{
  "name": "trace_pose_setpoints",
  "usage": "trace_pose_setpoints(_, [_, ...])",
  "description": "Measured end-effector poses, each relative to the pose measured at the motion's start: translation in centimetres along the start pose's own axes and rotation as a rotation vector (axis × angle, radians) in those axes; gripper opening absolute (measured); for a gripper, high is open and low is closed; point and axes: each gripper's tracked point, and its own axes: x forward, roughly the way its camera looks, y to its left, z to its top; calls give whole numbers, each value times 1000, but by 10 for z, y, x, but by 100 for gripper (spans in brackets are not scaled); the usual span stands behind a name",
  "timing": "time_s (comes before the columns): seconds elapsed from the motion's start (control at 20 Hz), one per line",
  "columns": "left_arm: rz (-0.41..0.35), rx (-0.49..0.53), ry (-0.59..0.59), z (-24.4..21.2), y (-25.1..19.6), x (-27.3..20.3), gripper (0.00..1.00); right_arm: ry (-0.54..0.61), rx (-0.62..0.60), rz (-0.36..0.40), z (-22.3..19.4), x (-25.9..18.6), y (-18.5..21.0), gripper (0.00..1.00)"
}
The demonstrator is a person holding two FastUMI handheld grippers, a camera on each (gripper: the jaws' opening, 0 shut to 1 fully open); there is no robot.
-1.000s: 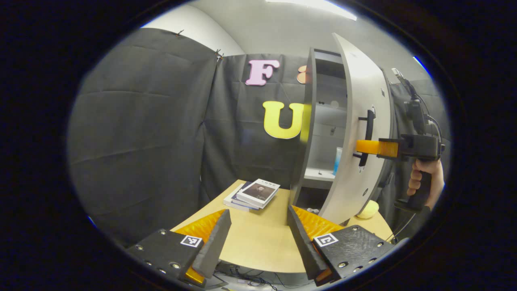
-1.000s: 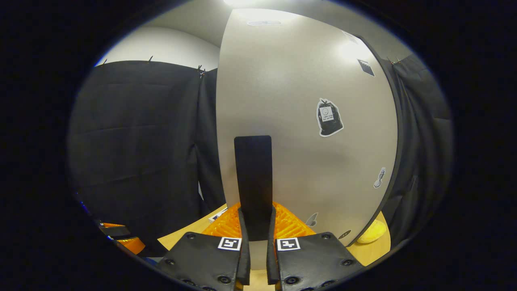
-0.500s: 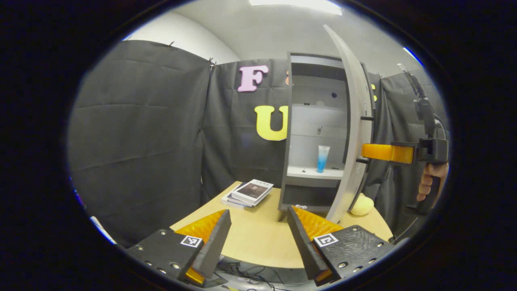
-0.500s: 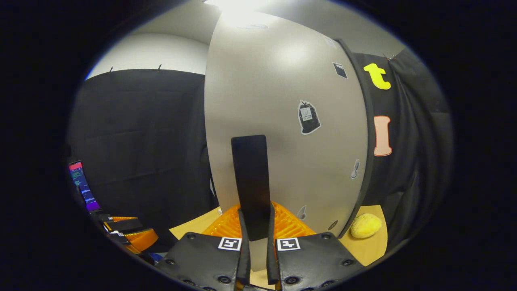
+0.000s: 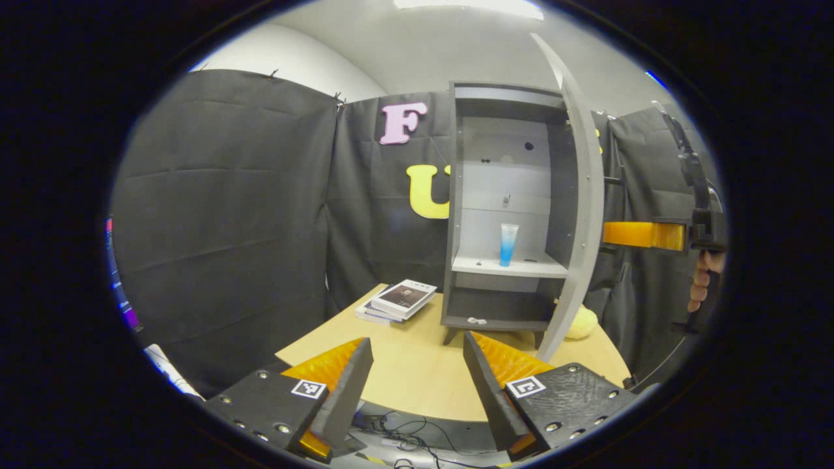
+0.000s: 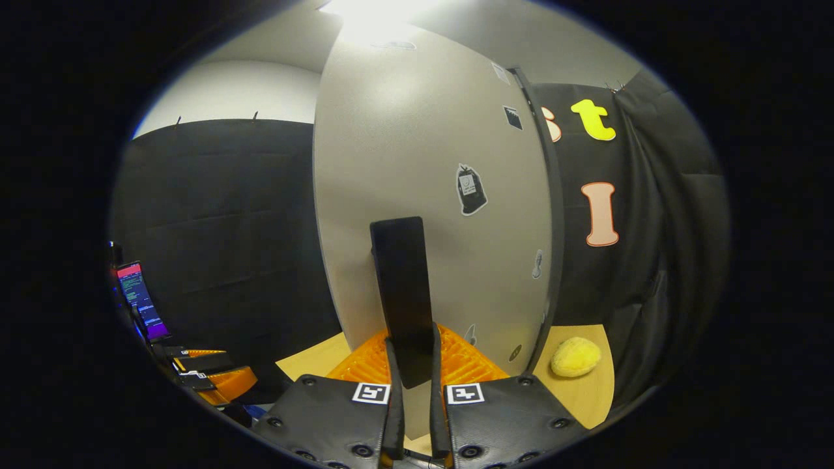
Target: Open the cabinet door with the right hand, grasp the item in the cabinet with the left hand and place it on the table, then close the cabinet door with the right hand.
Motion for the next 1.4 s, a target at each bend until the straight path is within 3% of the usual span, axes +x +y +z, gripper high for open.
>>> trace_pose_setpoints(0.5, [-102,18,47,-9,-8,27,84,0,10,-122,14,16,-3,15])
trace_pose_setpoints(0.85, [-186,21,64,0,11,85,84,-19,33,-325,13,16,-20,15])
trace_pose_setpoints(0.95, [-211,21,71,0,16,103,84,-23,48,-361,16,13,-16,7])
trace_pose_setpoints(1.1, [-248,20,81,2,24,133,84,-28,42,-433,15,14,-17,6])
trace_pose_setpoints(1.25, [-295,21,70,11,35,163,84,-6,44,-494,6,-12,-8,6])
trace_pose_setpoints(1.3, [-310,27,65,12,39,175,84,-17,66,-511,5,-25,-2,0])
trace_pose_setpoints(1.4, [-337,42,64,12,42,198,84,-49,104,-593,9,-49,-11,12])
